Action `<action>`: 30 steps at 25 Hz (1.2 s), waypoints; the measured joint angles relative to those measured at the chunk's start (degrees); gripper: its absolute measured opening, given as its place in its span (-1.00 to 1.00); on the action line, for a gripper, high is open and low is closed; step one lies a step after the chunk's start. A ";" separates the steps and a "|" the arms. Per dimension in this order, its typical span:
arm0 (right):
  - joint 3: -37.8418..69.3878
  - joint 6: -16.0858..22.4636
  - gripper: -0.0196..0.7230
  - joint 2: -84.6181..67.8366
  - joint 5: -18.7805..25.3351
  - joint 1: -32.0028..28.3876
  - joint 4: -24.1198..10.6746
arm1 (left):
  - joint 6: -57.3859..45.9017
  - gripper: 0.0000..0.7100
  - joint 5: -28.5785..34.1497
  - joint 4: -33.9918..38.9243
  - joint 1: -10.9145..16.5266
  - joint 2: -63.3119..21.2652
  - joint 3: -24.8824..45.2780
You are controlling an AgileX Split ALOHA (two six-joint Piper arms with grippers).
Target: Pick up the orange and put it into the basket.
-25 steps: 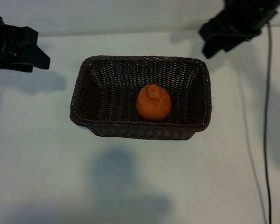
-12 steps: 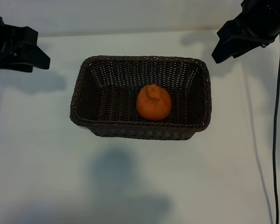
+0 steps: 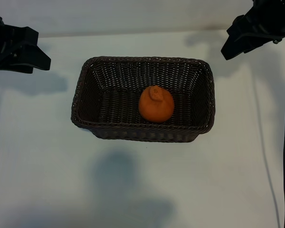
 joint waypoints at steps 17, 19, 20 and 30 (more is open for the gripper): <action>0.00 1.84 0.33 -0.19 0.00 0.00 -0.06 | 1.56 0.29 0.59 -8.72 -0.17 0.00 0.00; 0.00 1.87 0.33 -0.19 0.00 0.00 -0.06 | 1.56 0.29 0.59 -8.78 -0.17 0.00 0.00; 0.00 1.87 0.33 -0.19 0.00 0.00 -0.06 | 1.56 0.29 0.59 -8.78 -0.17 0.00 0.00; 0.00 3.35 0.33 -0.19 0.00 0.00 -0.17 | 1.62 0.29 4.99 -8.78 -0.17 0.00 0.00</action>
